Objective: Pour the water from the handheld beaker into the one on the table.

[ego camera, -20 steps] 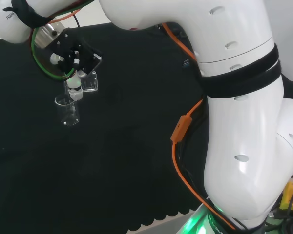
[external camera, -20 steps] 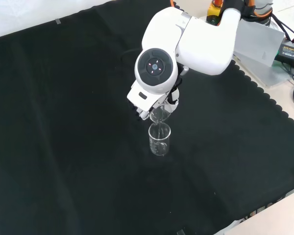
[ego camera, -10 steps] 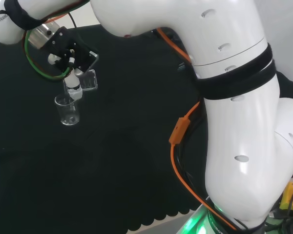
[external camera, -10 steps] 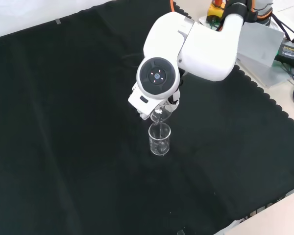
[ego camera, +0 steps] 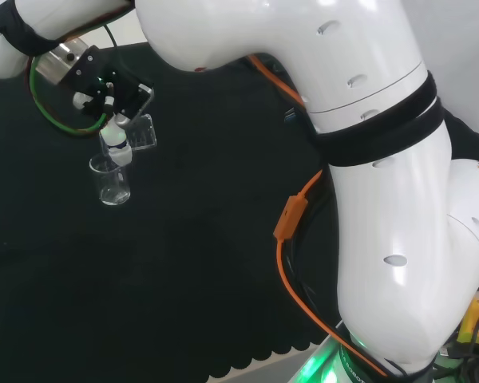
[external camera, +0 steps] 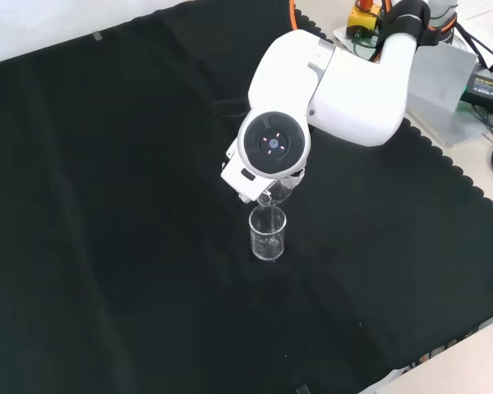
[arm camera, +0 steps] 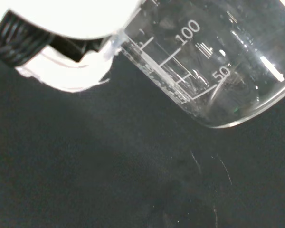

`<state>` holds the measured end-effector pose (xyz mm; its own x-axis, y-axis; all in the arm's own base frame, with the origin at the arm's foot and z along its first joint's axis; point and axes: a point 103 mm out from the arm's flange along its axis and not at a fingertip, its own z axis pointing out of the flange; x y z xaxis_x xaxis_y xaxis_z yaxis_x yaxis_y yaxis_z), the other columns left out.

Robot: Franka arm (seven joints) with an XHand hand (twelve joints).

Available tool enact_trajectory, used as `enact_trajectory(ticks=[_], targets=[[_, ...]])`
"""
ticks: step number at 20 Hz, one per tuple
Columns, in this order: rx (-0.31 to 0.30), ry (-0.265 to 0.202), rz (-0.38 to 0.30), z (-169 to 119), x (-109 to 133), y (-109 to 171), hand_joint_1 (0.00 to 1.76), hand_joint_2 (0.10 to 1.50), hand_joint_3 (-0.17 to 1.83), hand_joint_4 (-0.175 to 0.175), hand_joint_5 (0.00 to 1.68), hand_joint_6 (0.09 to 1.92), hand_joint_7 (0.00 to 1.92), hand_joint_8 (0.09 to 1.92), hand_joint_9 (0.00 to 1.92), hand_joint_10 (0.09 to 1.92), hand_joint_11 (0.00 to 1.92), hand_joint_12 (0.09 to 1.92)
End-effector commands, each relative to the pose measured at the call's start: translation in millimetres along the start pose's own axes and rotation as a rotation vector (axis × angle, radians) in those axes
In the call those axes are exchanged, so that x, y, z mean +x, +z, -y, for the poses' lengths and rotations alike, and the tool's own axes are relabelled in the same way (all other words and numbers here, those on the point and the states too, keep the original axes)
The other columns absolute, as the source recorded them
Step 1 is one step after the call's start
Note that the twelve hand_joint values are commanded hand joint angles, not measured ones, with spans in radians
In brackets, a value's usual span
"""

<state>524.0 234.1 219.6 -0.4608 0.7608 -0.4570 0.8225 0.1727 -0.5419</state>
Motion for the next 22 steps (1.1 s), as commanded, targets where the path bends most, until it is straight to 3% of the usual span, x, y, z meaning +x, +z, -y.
enact_trajectory(ticks=[1, 4, 22], targets=[[0.013, 0.0, 0.016, 0.3, 1.8, -0.1, 1.16, 0.57, 0.89, -0.016, 1.19, 0.94, 1.54, 0.86, 1.49, 0.8, 1.29, 0.77], [-0.006, 0.005, 0.014, 1.4, 2.1, -0.8, 1.16, 0.57, 0.89, -0.016, 1.19, 0.94, 1.54, 0.86, 1.49, 0.8, 1.29, 0.77], [0.027, 0.009, 0.046, 0.2, 3.3, -8.6, 1.16, 0.57, 0.9, -0.013, 1.18, 0.95, 1.53, 0.87, 1.49, 0.81, 1.29, 0.77]])
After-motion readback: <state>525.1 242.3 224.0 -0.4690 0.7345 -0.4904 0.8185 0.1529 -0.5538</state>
